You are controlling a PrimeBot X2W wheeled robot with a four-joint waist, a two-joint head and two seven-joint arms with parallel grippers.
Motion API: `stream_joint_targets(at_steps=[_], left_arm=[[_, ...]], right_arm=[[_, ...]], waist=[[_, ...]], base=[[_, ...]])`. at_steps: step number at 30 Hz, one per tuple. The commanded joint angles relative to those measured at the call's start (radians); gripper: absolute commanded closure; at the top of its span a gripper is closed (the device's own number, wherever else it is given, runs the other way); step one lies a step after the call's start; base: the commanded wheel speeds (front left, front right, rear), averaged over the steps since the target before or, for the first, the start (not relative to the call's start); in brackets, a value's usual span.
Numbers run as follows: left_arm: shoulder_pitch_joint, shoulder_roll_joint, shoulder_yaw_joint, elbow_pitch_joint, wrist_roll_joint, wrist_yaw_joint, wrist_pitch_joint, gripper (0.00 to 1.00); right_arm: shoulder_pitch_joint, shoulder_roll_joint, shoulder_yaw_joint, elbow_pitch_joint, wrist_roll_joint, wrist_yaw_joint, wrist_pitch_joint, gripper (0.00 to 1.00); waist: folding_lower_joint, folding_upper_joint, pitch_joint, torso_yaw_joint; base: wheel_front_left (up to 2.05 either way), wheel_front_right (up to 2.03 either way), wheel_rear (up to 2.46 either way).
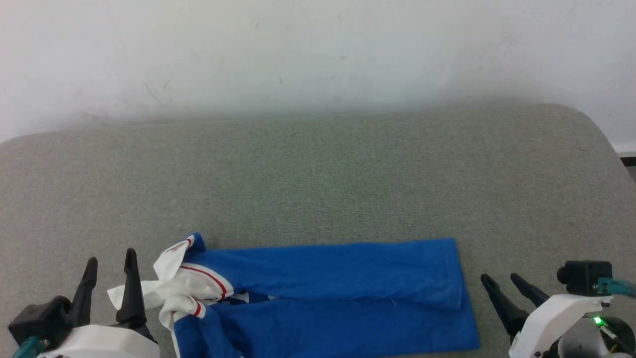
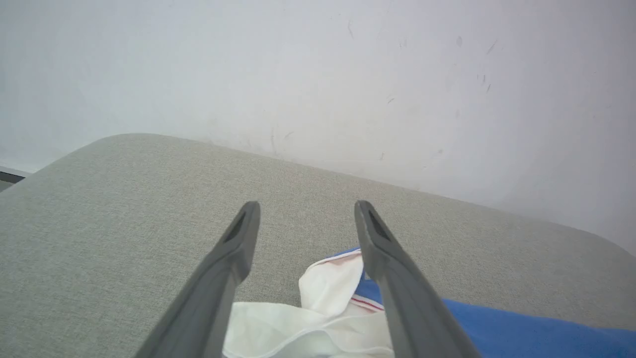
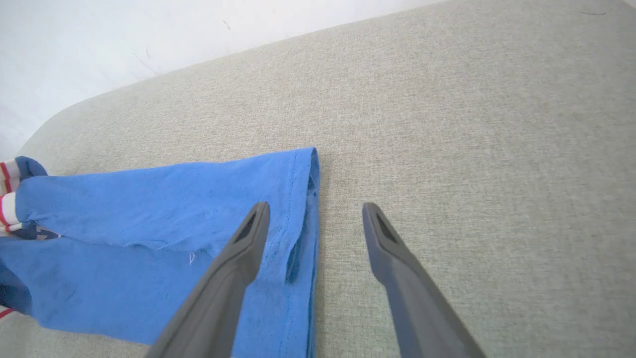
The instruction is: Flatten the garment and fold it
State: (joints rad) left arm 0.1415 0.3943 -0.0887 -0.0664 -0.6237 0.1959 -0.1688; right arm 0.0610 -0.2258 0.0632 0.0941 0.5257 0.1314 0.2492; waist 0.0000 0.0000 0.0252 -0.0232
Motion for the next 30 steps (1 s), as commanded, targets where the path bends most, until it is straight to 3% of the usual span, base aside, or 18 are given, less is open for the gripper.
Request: stream_joint_targets(at_steps=[1,7,16,21,22,24,25,30], left_arm=[[0.007,-0.007,-0.003,-0.009,0.021,0.001,-0.025,0.00],[-0.005,-0.029,-0.037,-0.023,0.087,-0.011,-0.073,0.00],[-0.045,-0.058,-0.088,-0.029,0.121,-0.030,-0.083,0.00],[-0.065,-0.067,-0.098,-0.031,0.130,-0.040,-0.086,0.00],[-0.067,-0.068,-0.097,-0.032,0.132,-0.041,-0.087,0.00],[-0.066,-0.069,-0.093,-0.031,0.135,-0.043,-0.088,0.00],[-0.063,-0.068,-0.091,-0.031,0.138,-0.042,-0.089,0.00],[-0.046,-0.060,-0.083,-0.028,0.147,-0.037,-0.090,0.00]], right_arm=[[-0.012,0.005,-0.012,0.001,-0.008,-0.001,0.033,0.00],[-0.095,0.009,-0.013,0.093,-0.003,-0.001,0.200,0.00],[-0.235,0.031,0.049,0.306,0.037,-0.001,0.296,0.00],[-0.247,0.048,0.113,0.418,0.089,-0.001,0.403,0.03],[-0.246,0.053,0.121,0.430,0.108,-0.001,0.424,0.35],[-0.244,0.049,0.145,0.444,0.125,-0.001,0.458,0.73],[-0.243,0.049,0.152,0.446,0.137,-0.001,0.468,1.00],[-0.260,0.027,0.182,0.388,0.170,-0.001,0.431,1.00]], waist=[[0.0000,0.0000,-0.002,0.005],[0.0000,0.0000,0.007,0.041],[0.0000,0.0000,0.048,0.096],[0.0000,0.0000,0.049,0.108],[0.0000,0.0000,0.048,0.108],[0.0000,0.0000,0.044,0.107],[0.0000,0.0000,0.040,0.105],[0.0000,0.0000,0.021,0.086]], base=[[0.00,0.00,0.00],[0.00,0.00,0.00],[0.00,0.00,0.00],[0.00,0.00,0.00],[0.00,0.00,0.00],[0.00,0.00,0.00],[0.00,0.00,0.00],[0.00,0.00,0.00]])
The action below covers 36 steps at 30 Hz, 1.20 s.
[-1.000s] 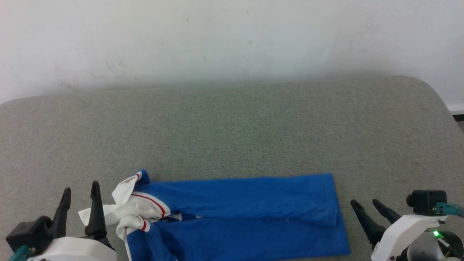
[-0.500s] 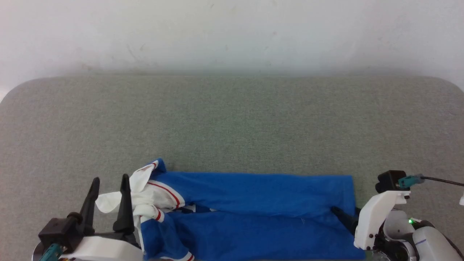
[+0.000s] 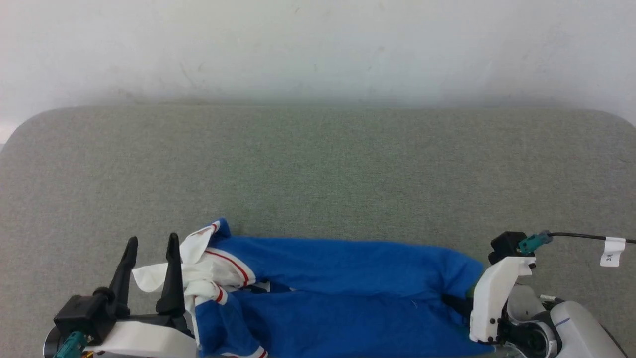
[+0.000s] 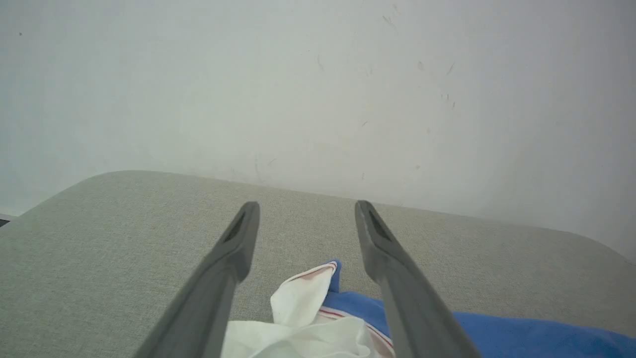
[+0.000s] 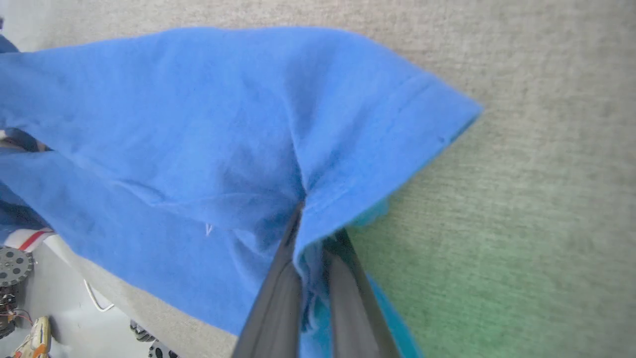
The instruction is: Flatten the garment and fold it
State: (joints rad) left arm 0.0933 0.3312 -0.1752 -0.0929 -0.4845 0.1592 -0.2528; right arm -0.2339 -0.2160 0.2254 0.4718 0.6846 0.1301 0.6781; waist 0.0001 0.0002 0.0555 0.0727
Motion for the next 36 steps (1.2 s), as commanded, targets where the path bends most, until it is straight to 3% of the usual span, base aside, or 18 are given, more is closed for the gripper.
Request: stream_joint_targets(at_steps=[1,9,17,21,25,31,36], left_arm=[[0.005,0.005,0.003,-0.001,0.009,0.001,-0.006,0.00],[0.015,0.017,-0.003,-0.009,0.021,0.011,0.001,0.00],[0.031,0.023,-0.008,-0.020,0.023,0.021,0.010,0.00],[0.033,0.025,-0.014,-0.019,0.023,0.023,0.017,0.00],[0.031,0.027,-0.019,-0.018,0.022,0.023,0.022,0.00],[0.017,0.025,-0.036,-0.011,0.022,0.018,0.033,0.00],[-0.006,0.017,-0.054,-0.001,0.022,0.011,0.040,0.00]], right_arm=[[0.032,0.015,0.020,-0.008,0.027,0.001,-0.015,1.00],[0.050,-0.087,-0.059,-0.085,0.075,0.001,-0.124,1.00],[0.148,-0.132,-0.242,-0.117,0.080,0.001,-0.089,1.00],[0.180,-0.086,-0.321,-0.165,0.116,0.001,-0.015,1.00],[0.175,0.031,-0.310,-0.269,0.252,0.001,0.096,1.00],[0.124,0.141,-0.189,-0.356,0.413,0.001,0.170,1.00],[0.046,0.163,-0.029,-0.306,0.440,0.001,0.106,1.00]], waist=[[-0.0001,-0.0002,-0.013,-0.014],[-0.0001,-0.0002,-0.029,-0.042],[-0.0001,-0.0002,-0.040,-0.052],[-0.0001,-0.0002,-0.046,-0.047],[-0.0001,-0.0002,-0.049,-0.039],[-0.0001,-0.0002,-0.056,-0.017],[-0.0001,-0.0002,-0.061,0.015]], base=[[0.00,0.00,0.00],[0.00,0.00,0.00],[0.00,0.00,0.00],[0.00,0.00,0.00],[0.00,0.00,0.00],[0.00,0.00,0.00],[0.00,0.00,0.00]])
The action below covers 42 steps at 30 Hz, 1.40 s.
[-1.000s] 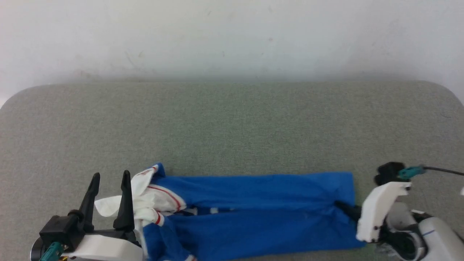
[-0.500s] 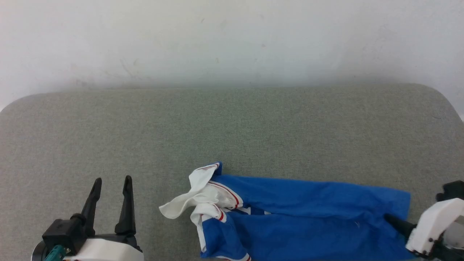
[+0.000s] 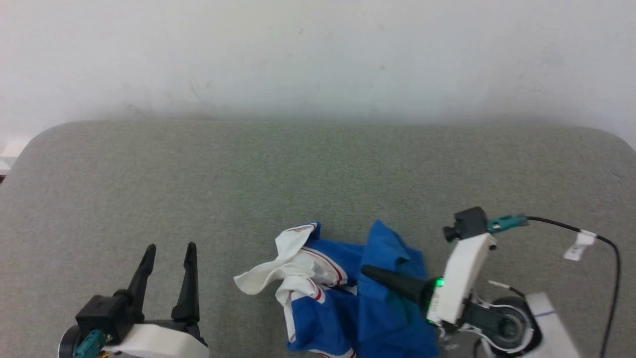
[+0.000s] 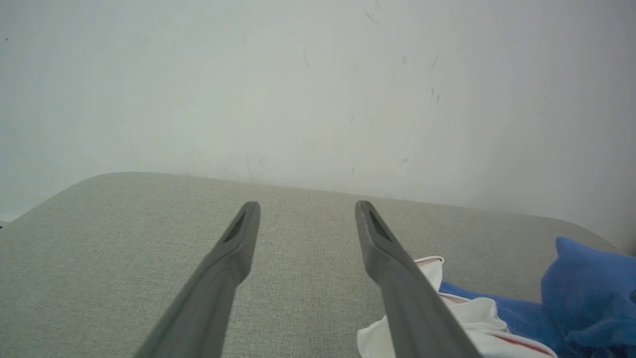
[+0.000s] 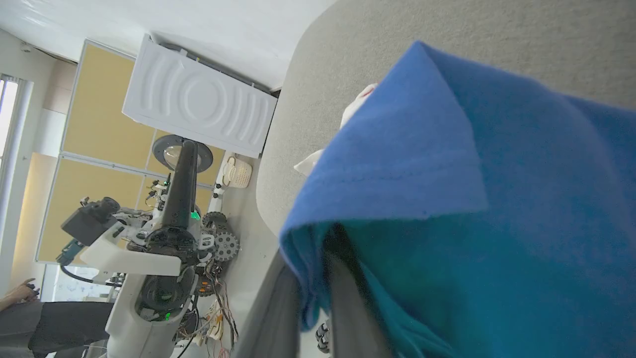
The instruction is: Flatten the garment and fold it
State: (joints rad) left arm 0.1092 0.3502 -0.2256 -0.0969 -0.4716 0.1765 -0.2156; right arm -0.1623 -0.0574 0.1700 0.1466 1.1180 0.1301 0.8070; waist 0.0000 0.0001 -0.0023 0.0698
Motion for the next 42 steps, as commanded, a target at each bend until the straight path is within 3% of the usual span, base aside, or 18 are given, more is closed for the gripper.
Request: stream_joint_targets(at_steps=[1,7,8,9,10,16,22,27,31,35,42], left_arm=[[-0.028,-0.002,-0.008,0.004,0.010,-0.008,0.004,0.00],[-0.066,-0.005,-0.024,0.013,0.014,-0.020,0.006,0.00],[-0.070,-0.007,-0.025,0.015,0.013,-0.021,0.004,0.00],[-0.074,-0.009,-0.026,0.018,0.013,-0.022,0.002,0.00],[-0.078,-0.011,-0.027,0.021,0.012,-0.023,0.000,0.00],[-0.085,-0.022,-0.023,0.044,0.009,-0.024,-0.016,0.00],[-0.075,-0.021,-0.014,0.058,0.007,-0.021,-0.024,0.00],[-0.073,-0.020,-0.011,0.064,0.004,-0.021,-0.027,0.00],[-0.058,-0.021,-0.006,0.065,0.002,-0.014,-0.030,0.00],[-0.046,-0.023,-0.002,0.064,0.001,-0.008,-0.032,0.00],[-0.027,-0.025,0.008,0.068,0.001,-0.002,-0.037,0.00]], right_arm=[[-0.044,0.006,0.057,0.039,0.005,0.001,-0.047,1.00],[-0.161,0.007,0.258,0.212,0.000,0.001,-0.243,1.00],[-0.178,0.007,0.286,0.245,0.000,0.001,-0.270,0.85],[-0.196,0.007,0.316,0.272,-0.005,0.001,-0.296,0.54],[-0.215,0.007,0.342,0.295,-0.018,0.001,-0.328,0.00],[-0.325,0.003,0.518,0.357,-0.139,0.001,-0.450,0.00],[-0.416,-0.041,0.690,0.296,-0.272,0.001,-0.525,0.00],[-0.450,-0.112,0.768,0.196,-0.343,0.001,-0.623,0.00],[-0.409,-0.177,0.668,0.145,-0.469,0.001,-0.774,0.00],[-0.282,-0.211,0.451,0.109,-0.616,0.001,-0.885,0.00],[0.007,-0.181,0.038,0.017,-0.794,0.001,-0.898,0.00]], waist=[[0.0000,-0.0001,-0.002,0.026],[0.0000,-0.0001,0.027,0.076],[0.0000,-0.0001,0.034,0.082],[0.0000,-0.0001,0.041,0.087],[0.0000,-0.0001,0.049,0.091],[0.0000,-0.0001,0.071,0.084],[0.0000,-0.0001,0.063,0.050],[0.0000,-0.0001,0.048,0.023],[0.0000,-0.0001,0.032,-0.002],[0.0000,-0.0001,0.021,-0.022],[0.0000,-0.0001,0.001,-0.042]], base=[[0.00,0.00,0.00],[0.00,0.00,0.00],[0.00,0.00,0.00],[0.00,0.00,0.00],[0.00,0.00,0.00],[0.00,0.00,0.00],[0.00,0.00,0.00],[0.00,0.00,0.00],[0.00,0.00,0.00],[0.00,0.00,0.00],[0.00,0.00,0.00]])
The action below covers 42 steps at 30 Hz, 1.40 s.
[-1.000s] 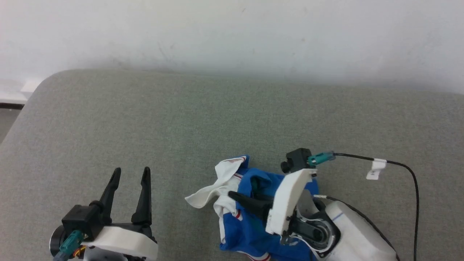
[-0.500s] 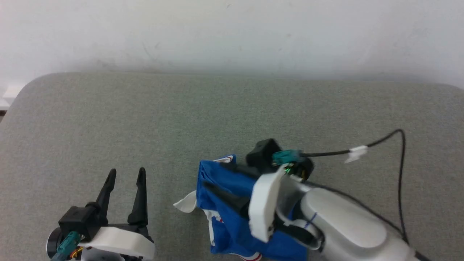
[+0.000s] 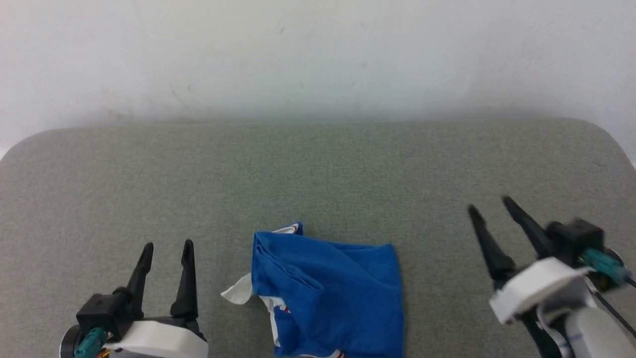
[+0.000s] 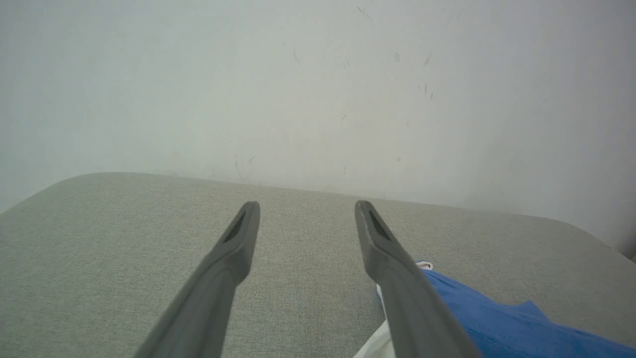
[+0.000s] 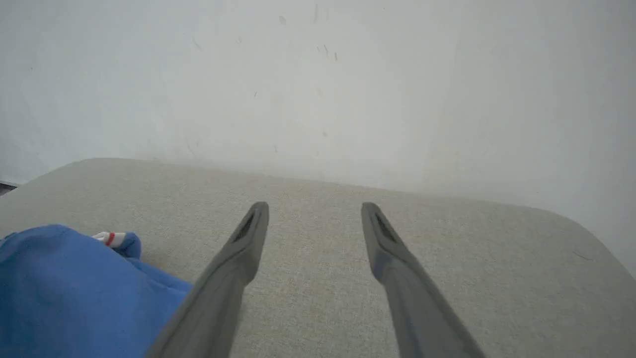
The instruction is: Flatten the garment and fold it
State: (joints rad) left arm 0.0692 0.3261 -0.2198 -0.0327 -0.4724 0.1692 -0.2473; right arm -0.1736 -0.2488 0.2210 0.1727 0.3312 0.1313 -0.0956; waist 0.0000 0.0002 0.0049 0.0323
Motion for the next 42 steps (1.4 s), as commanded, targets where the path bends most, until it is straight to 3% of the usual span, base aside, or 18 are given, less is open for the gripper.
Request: stream_joint_targets(at_steps=[1,5,8,14,17,27,31,34,38,42], left_arm=[[0.015,-0.002,0.003,0.005,0.002,0.005,-0.006,0.00],[0.018,-0.005,0.005,0.012,0.003,0.003,-0.009,0.00],[0.015,-0.006,0.005,0.019,0.006,-0.002,-0.010,0.00],[0.004,-0.012,0.001,0.027,0.012,-0.010,-0.012,0.00],[-0.003,-0.019,-0.003,0.028,0.014,-0.014,-0.012,0.00],[-0.038,-0.034,-0.006,0.039,0.023,-0.028,-0.014,0.00],[-0.047,-0.038,-0.005,0.043,0.028,-0.032,-0.014,0.00],[-0.050,-0.043,-0.006,0.051,0.031,-0.036,-0.014,0.00],[-0.049,-0.046,-0.005,0.058,0.032,-0.039,-0.014,0.00],[-0.054,-0.042,-0.006,0.060,0.037,-0.045,-0.014,0.00]], right_arm=[[0.054,0.020,-0.060,-0.018,-0.015,-0.001,0.020,0.00],[0.157,0.064,-0.205,-0.034,-0.016,-0.001,0.105,0.00],[0.194,0.102,-0.271,0.010,0.059,-0.001,0.228,0.00],[0.187,0.159,-0.292,0.147,0.349,-0.001,0.592,0.00],[0.147,0.181,-0.285,0.177,0.502,-0.001,0.689,0.00],[-0.011,0.198,-0.169,0.349,0.693,-0.001,0.702,0.00],[-0.052,0.198,-0.091,0.421,0.715,-0.001,0.705,0.00],[-0.071,0.198,-0.046,0.452,0.722,-0.001,0.704,1.00],[-0.094,0.192,-0.003,0.452,0.699,-0.001,0.676,1.00],[-0.111,0.140,0.060,0.409,0.622,-0.001,0.622,1.00]], waist=[[0.0000,-0.0002,-0.008,-0.006],[0.0000,-0.0002,-0.013,-0.006],[0.0000,-0.0002,-0.016,0.003],[0.0000,-0.0002,-0.013,0.039],[0.0000,-0.0002,-0.002,0.059],[0.0000,-0.0002,0.039,0.110],[0.0000,-0.0002,0.050,0.120],[0.0000,-0.0002,0.046,0.123],[0.0000,-0.0002,0.040,0.116],[0.0000,-0.0002,0.033,0.104]], base=[[0.00,0.00,0.00],[0.00,0.00,0.00],[0.00,0.00,0.00],[0.00,0.00,0.00],[0.00,0.00,0.00],[0.00,0.00,0.00],[0.00,0.00,0.00],[0.00,0.00,0.00],[0.00,0.00,0.00],[0.00,0.00,0.00]])
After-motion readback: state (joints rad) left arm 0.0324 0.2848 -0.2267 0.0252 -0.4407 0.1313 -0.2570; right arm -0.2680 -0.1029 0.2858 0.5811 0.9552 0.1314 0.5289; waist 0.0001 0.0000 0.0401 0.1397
